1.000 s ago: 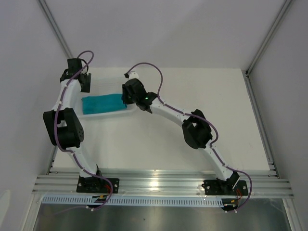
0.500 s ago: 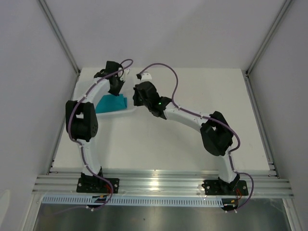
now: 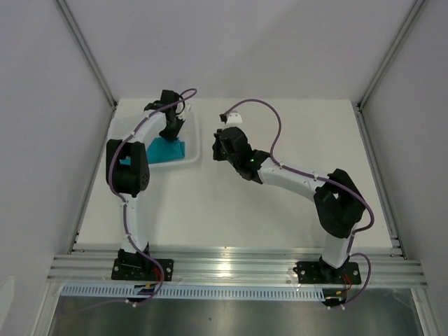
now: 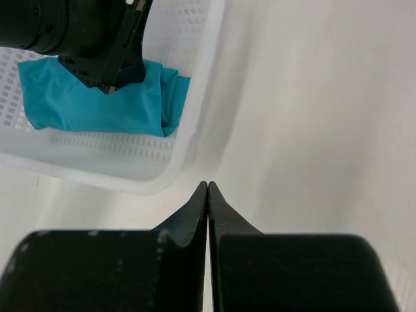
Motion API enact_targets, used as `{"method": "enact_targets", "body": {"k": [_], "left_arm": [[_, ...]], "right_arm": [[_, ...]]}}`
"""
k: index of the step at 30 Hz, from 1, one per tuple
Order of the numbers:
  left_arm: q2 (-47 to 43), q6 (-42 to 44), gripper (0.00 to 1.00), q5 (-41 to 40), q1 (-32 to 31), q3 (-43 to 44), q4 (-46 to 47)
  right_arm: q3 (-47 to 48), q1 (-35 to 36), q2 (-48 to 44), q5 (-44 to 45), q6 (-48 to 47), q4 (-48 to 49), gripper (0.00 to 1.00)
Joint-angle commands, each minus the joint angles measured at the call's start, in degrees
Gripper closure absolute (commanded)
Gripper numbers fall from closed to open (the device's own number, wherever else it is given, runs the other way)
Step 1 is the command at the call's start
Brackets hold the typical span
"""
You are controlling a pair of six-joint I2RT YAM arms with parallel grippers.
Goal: Roll the t-shirts
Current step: Place the rolled tshirt into the container
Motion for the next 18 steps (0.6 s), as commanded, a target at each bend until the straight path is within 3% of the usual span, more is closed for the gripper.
{"method": "enact_targets", "body": {"k": [1, 18], "left_arm": [[3.25, -1.57, 0.79, -1.49, -0.45, 4.26, -3.11], [4.84, -1.3, 0.76, 7.64, -1.68, 1.56, -2.59]], "right_arm": [[-2.63, -1.27, -6.03, 3.02, 0.41, 2.57, 1.0], [-8.97, -5.22, -13.69, 6.71, -1.7, 2.4, 1.0]]}}
